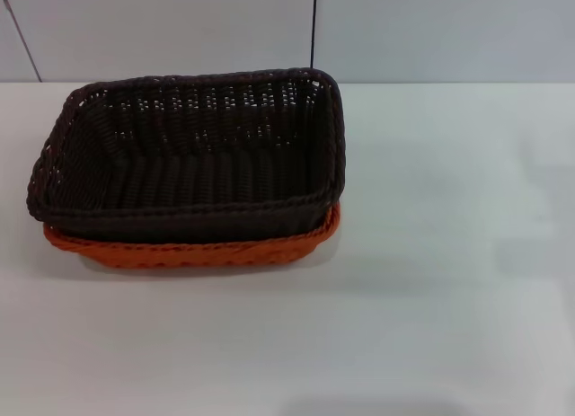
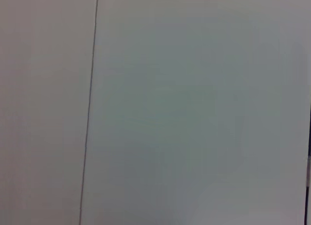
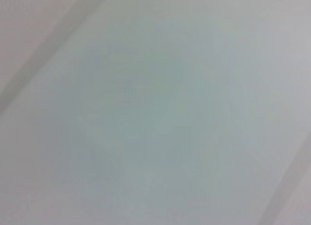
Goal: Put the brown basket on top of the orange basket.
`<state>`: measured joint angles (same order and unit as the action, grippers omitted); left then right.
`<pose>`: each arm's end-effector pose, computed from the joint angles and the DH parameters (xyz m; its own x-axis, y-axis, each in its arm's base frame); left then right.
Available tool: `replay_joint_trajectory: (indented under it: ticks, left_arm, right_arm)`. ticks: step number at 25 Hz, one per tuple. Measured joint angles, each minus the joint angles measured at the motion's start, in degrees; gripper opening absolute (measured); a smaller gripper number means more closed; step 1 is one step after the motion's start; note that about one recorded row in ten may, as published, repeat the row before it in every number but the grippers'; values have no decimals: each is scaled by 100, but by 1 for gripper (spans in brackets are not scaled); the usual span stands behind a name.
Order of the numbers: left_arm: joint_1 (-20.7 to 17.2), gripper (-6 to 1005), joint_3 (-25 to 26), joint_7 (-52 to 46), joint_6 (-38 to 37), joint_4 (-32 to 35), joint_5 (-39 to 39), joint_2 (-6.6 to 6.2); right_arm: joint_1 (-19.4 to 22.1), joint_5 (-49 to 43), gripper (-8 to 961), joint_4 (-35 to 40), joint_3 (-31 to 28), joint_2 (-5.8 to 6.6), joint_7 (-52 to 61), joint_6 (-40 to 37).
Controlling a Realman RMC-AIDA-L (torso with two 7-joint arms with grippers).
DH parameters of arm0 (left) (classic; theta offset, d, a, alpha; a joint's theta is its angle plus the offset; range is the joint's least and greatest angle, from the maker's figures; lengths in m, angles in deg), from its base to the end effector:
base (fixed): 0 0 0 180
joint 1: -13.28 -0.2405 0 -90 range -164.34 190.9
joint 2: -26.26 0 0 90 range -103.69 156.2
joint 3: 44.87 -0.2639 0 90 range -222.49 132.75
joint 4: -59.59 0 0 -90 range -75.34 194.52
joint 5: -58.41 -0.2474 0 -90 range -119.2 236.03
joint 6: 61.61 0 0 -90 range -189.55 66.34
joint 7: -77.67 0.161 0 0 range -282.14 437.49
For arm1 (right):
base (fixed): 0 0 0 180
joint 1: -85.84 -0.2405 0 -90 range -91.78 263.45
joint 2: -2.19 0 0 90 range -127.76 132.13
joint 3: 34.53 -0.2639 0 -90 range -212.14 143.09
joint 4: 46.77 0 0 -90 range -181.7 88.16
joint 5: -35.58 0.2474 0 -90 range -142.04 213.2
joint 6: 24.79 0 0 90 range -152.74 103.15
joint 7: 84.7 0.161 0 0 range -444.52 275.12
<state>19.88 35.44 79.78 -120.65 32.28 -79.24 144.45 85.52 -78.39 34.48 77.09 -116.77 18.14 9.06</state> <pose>-0.4416 0.3072 0.0442 0.6814 -0.0581 0.7296 0.6886 0.3886 -0.6122 0.2167 0.3867 0.0455 0.9582 0.0663 -0.2784 -0.2859 0.1737 -0.9424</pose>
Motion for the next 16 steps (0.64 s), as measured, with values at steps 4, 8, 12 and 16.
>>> replay_joint_trajectory:
  ticks: [4, 8, 12, 16]
  left_arm:
    - [41, 791, 6, -9, -139, 143, -1, -2]
    - [64, 791, 6, -18, -313, 228, -1, -3]
    - [66, 791, 3, -27, -368, 268, -2, -7]
    - [72, 791, -2, -28, -401, 274, -1, -7]
  right_arm:
    - [-42, -522, 782, -1154, -33, 12, 2526, 1028]
    - [-62, -1376, 782, -2364, 130, 9, 5037, 2356]
    - [-244, -1663, 782, -3395, 435, -12, 6308, 3541]
    - [-424, -1610, 782, -4030, 801, -30, 6346, 4304]
